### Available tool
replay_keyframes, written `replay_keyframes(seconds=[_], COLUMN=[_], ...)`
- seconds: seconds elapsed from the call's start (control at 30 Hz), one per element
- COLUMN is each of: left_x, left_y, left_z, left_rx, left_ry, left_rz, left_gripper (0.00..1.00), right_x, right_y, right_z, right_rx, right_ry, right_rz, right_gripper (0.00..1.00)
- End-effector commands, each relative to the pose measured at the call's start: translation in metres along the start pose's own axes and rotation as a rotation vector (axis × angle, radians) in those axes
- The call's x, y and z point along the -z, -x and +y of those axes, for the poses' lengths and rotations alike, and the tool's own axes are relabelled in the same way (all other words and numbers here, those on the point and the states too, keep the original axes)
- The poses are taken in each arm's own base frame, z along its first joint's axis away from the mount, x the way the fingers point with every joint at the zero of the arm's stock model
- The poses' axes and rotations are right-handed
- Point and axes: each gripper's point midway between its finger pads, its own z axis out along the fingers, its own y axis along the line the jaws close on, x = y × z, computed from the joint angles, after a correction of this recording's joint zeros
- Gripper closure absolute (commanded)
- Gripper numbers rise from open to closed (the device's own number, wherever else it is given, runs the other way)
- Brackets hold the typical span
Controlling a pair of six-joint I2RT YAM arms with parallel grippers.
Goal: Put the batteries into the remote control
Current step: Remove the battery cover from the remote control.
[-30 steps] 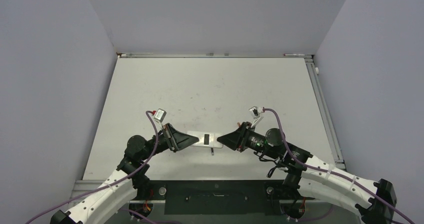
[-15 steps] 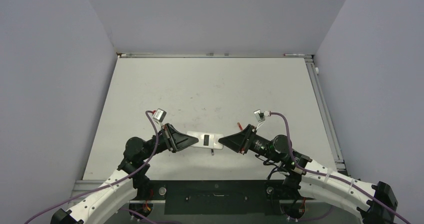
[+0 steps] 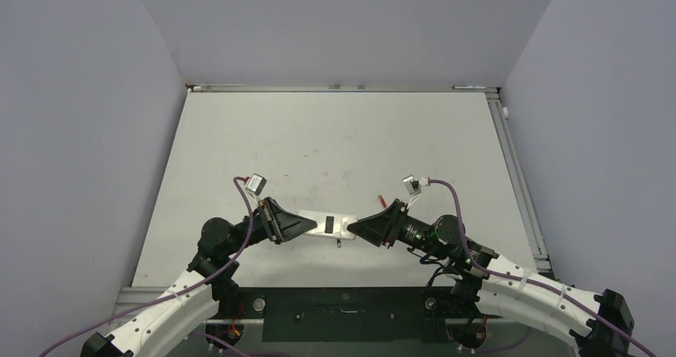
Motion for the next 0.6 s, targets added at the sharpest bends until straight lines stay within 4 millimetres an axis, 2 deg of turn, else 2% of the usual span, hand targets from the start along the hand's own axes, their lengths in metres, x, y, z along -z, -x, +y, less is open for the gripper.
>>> replay_keyframes(seconds=[0.0, 0.27, 0.5, 0.57], left_x=[-0.003, -0.003, -0.002, -0.002], left_y=[0.01, 0.009, 0.007, 0.007], left_z=[0.009, 0.009, 0.009, 0.009], left_rx=[-0.033, -0.032, -0.032, -0.033], left_ry=[0.052, 0.05, 0.048, 0.046], left_rz=[-0.043, -0.031, -0.024, -0.023], left_gripper=[1.0, 1.0, 1.0, 1.0], right_x=[-0.002, -0.015, -0.017, -0.016], right_y=[0.008, 0.004, 0.006, 0.006], right_z=[0.048, 0.049, 0.05, 0.05], right_rx=[0.031, 0.007, 0.008, 0.006], right_ry=[0.149, 0.173, 0.174, 0.171], right_rz=[0.01, 0.018, 0.013, 0.009], right_gripper=[0.58, 0.57, 0.74, 0.75])
